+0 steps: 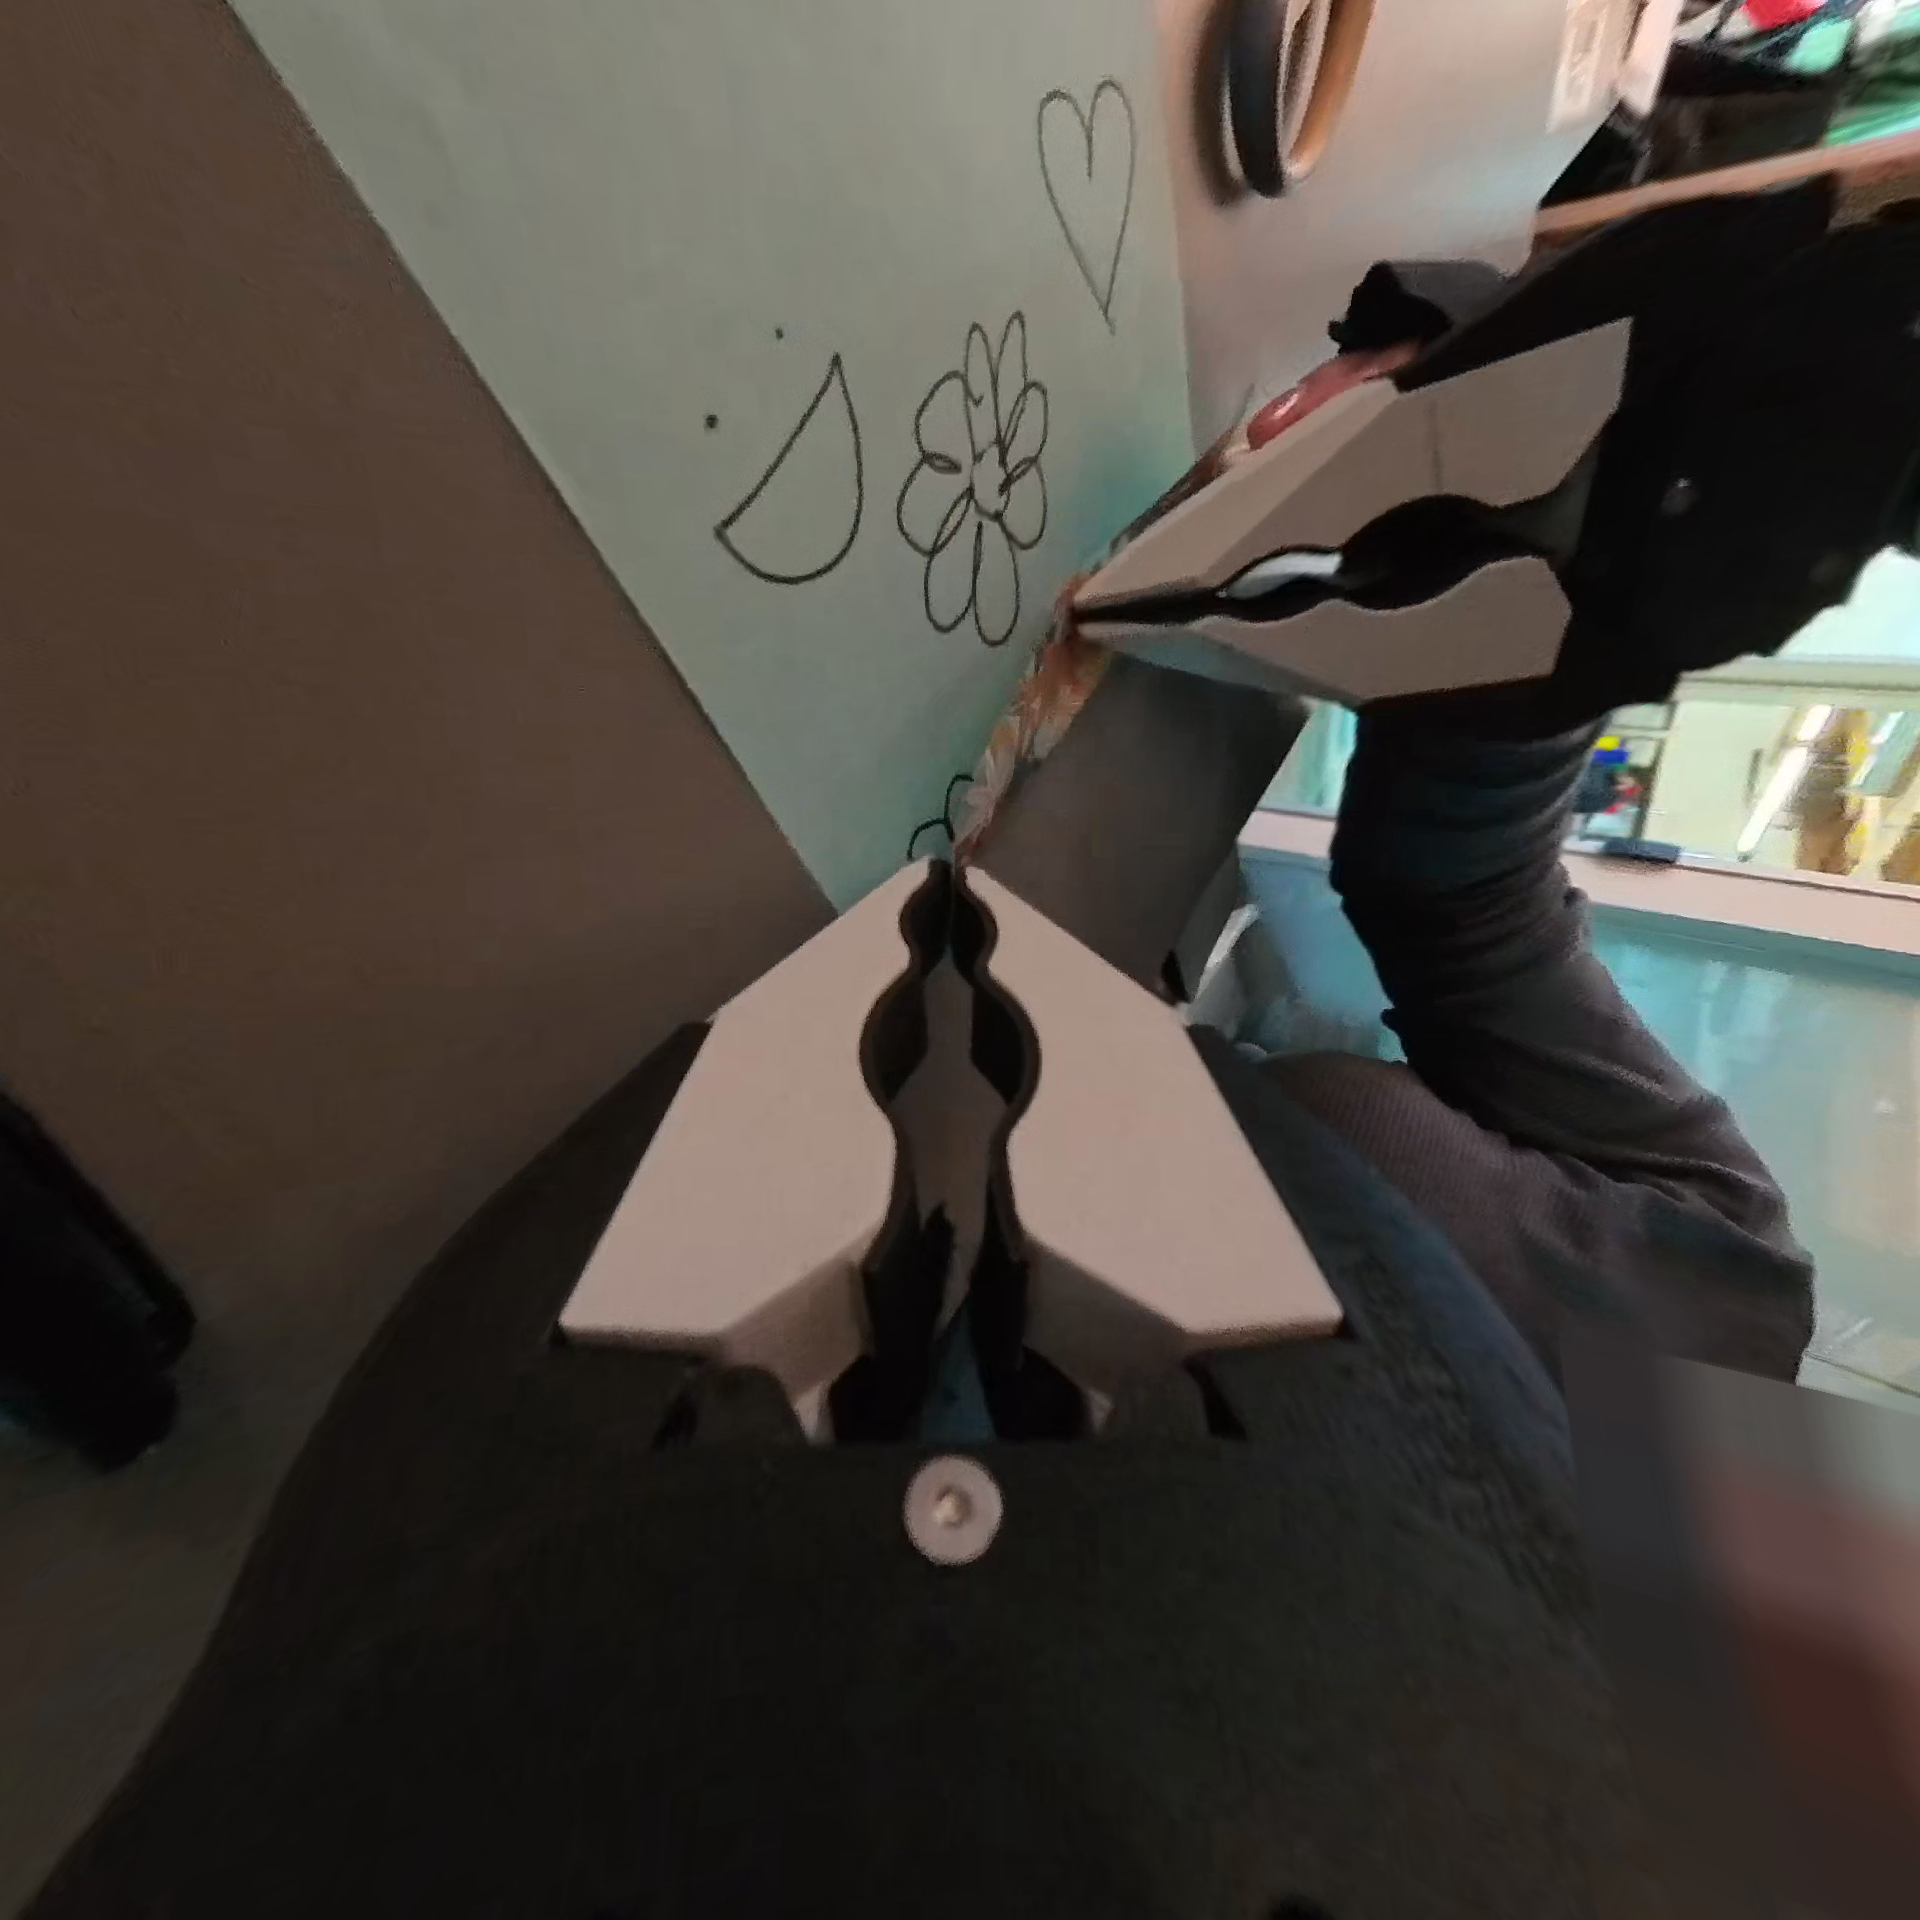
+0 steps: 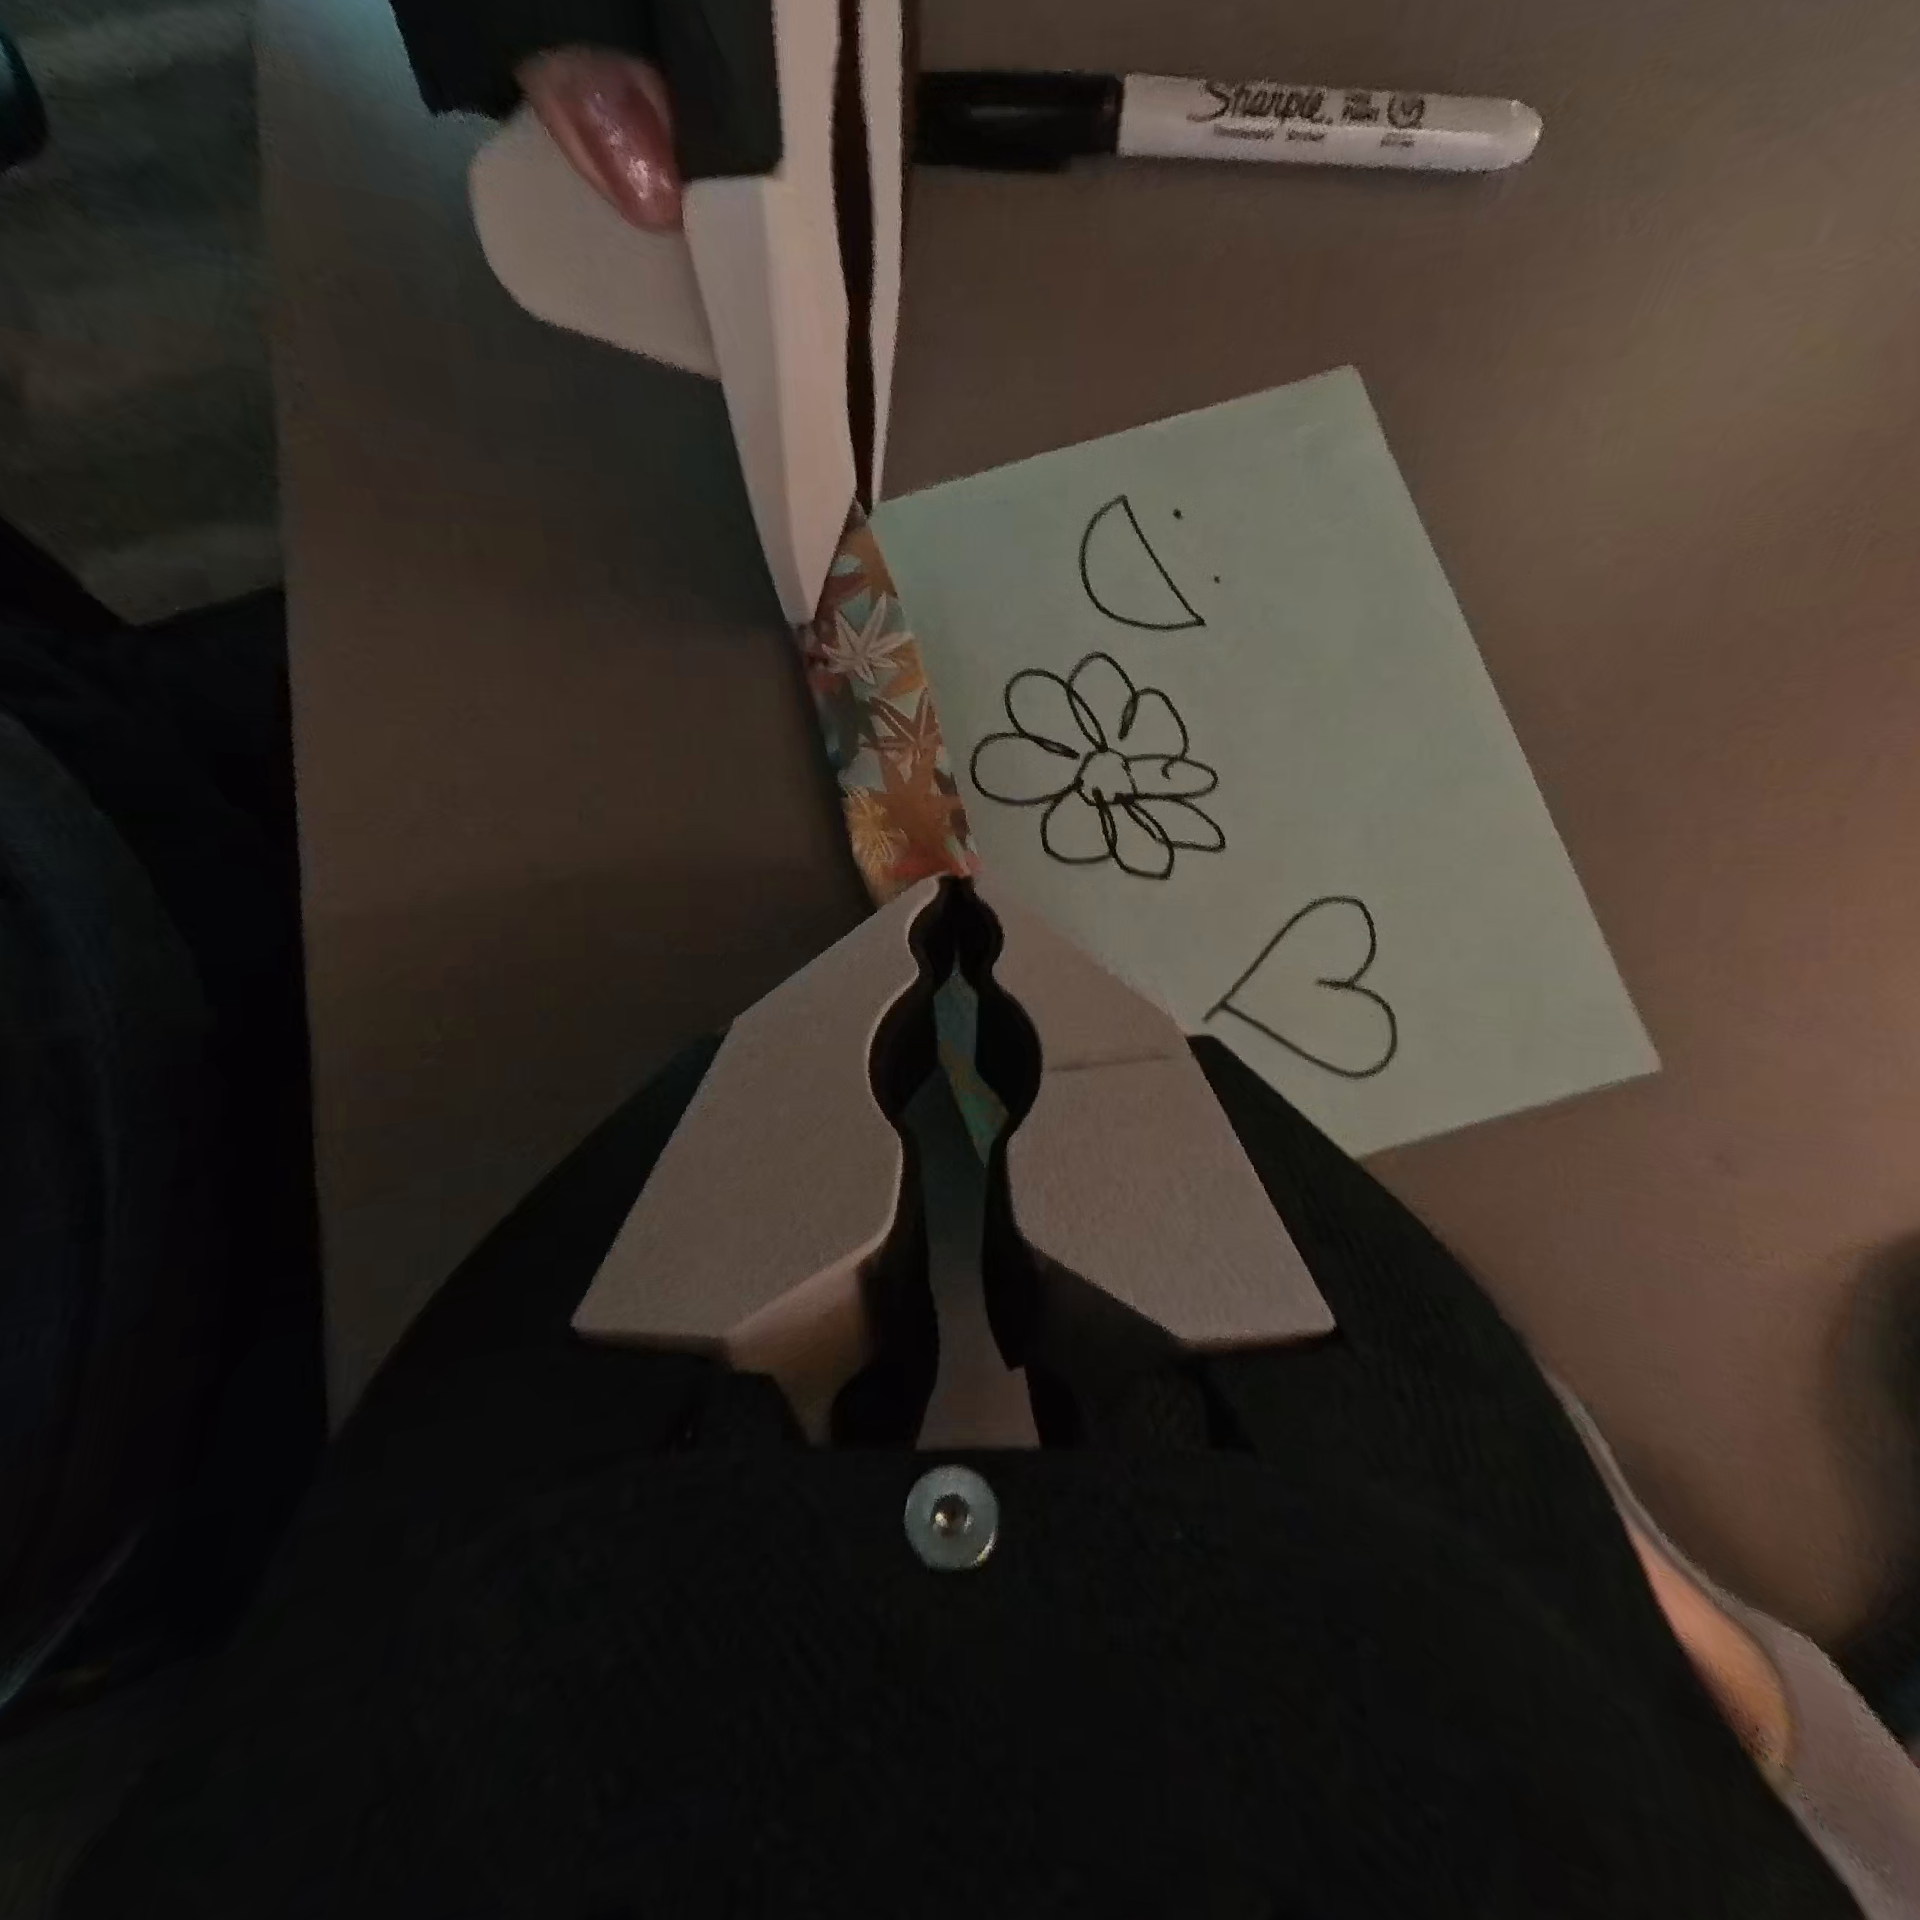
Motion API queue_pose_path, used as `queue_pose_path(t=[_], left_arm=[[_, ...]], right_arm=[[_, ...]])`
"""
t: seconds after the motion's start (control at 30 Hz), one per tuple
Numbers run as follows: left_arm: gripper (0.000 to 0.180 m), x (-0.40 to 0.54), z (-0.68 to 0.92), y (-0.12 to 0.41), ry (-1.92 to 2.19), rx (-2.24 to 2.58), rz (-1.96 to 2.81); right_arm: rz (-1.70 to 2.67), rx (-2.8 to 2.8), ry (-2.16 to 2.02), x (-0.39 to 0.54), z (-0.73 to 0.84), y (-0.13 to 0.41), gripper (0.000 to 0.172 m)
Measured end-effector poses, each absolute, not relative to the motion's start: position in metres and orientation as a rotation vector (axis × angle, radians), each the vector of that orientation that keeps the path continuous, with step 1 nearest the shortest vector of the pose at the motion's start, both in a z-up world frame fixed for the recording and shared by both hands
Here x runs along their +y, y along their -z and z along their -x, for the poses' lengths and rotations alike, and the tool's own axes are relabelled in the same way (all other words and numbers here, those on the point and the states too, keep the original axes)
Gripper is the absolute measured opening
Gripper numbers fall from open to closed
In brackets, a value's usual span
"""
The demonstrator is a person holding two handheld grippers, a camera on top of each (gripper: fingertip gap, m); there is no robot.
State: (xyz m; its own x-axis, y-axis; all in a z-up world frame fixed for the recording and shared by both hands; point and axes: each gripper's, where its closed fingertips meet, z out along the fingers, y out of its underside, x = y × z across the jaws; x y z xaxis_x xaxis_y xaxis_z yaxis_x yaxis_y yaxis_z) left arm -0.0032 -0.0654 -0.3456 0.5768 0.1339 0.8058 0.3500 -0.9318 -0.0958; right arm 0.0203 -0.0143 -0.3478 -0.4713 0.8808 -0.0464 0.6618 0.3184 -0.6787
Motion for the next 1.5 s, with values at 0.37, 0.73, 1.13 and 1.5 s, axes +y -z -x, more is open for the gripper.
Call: queue_pose_path(t=[0.37, 0.73, 1.13, 1.5], left_arm=[[0.0, -0.052, -0.008, 0.284, 0.559, -0.004, 2.134], [0.0, -0.035, -0.035, 0.298, 0.222, 0.209, 2.153], [0.0, -0.02, -0.022, 0.348, 0.433, 0.091, 2.335], [0.0, -0.02, -0.022, 0.348, 0.403, 0.108, 2.301]], right_arm=[[1.393, -2.134, -1.071, -0.012, -0.022, 0.347, 0.0], [1.398, -2.141, -1.088, -0.012, -0.022, 0.347, 0.0], [1.383, -2.148, -1.157, -0.01, -0.021, 0.343, 0.0], [1.157, -2.165, -1.171, -0.025, -0.025, 0.317, 0.0]])
